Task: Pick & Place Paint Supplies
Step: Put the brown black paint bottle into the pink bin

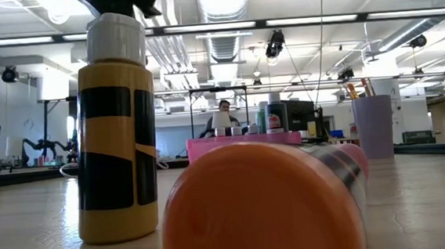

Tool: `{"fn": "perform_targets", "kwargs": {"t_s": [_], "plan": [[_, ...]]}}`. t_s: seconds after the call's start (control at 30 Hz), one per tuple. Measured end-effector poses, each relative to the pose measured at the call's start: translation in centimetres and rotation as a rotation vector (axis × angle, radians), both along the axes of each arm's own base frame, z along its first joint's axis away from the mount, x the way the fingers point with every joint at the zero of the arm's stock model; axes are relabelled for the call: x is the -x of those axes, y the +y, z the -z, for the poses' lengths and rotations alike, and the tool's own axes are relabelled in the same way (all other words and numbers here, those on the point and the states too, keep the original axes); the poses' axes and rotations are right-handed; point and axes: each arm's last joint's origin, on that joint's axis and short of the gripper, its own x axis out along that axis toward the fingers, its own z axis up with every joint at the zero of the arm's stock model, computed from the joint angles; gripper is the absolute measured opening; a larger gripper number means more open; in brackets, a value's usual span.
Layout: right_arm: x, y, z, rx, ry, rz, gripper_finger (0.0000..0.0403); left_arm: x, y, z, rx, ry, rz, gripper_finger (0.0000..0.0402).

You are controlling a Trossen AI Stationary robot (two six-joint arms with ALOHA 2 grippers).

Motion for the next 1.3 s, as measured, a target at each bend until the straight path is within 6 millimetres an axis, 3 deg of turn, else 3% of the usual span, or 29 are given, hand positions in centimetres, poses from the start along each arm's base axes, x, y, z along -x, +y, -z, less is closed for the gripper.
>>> {"fn": "perform_targets", "kwargs": {"t_s": [0.23, 0.43, 0.87, 1.07, 1.3], "plan": [[0.3, 0.4, -1.3, 0.088, -0.136, -0.135, 0.0247, 0.0, -0.9, -3.1, -0.036, -0.090, 0.056, 0.0142], [0.7, 0.3, -2.2, 0.135, -0.234, -0.135, 0.0251, 0.0, -2.3, -4.9, -0.076, -0.138, 0.105, 0.0142], [0.9, 0.7, -2.7, 0.183, -0.301, -0.249, 0.0215, -1.7, -4.8, -4.5, -0.207, -0.253, -0.007, 0.0142], [0.9, 0.7, -2.6, 0.150, -0.292, -0.269, 0.0204, -3.5, -5.0, -4.2, -0.301, -0.267, 0.038, 0.0142], [0.8, 0.7, -2.2, 0.084, -0.267, -0.296, 0.0196, -4.1, -5.2, -4.8, -0.382, -0.303, 0.087, 0.0142]]}}
